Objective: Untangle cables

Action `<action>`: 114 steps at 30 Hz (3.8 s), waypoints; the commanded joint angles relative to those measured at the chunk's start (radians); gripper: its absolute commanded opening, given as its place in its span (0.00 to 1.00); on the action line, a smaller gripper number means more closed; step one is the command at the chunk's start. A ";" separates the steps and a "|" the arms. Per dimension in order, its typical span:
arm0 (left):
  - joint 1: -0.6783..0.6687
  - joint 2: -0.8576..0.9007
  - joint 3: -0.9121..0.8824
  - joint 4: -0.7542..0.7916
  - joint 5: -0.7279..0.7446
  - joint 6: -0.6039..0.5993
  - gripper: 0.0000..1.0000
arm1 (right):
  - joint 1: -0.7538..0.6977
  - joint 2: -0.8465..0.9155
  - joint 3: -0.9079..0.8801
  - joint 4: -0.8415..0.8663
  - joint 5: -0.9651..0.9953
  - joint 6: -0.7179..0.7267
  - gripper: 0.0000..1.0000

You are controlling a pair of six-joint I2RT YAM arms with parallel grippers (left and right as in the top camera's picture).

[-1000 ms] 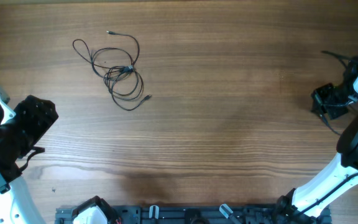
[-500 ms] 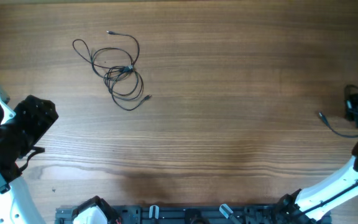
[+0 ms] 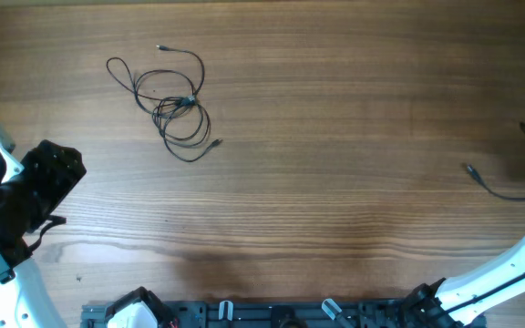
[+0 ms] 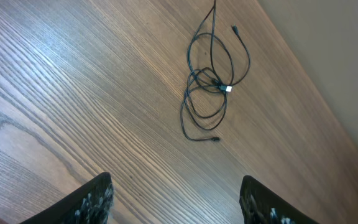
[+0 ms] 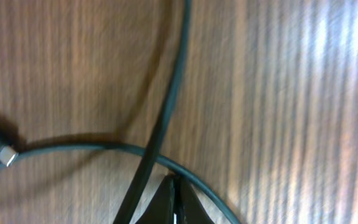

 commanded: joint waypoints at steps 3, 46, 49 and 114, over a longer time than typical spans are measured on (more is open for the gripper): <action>0.005 -0.002 0.014 -0.004 0.019 0.021 0.67 | -0.061 0.105 -0.066 -0.037 0.075 0.004 0.04; 0.005 0.032 0.014 -0.007 0.019 0.021 0.68 | -0.203 0.105 -0.066 -0.243 -0.444 0.127 1.00; 0.005 0.041 0.014 -0.008 0.019 0.021 0.68 | -0.142 0.105 -0.066 -0.282 -0.340 0.127 1.00; 0.005 0.091 0.014 -0.010 0.019 0.025 0.68 | -0.066 0.103 -0.054 -0.031 -0.135 0.092 1.00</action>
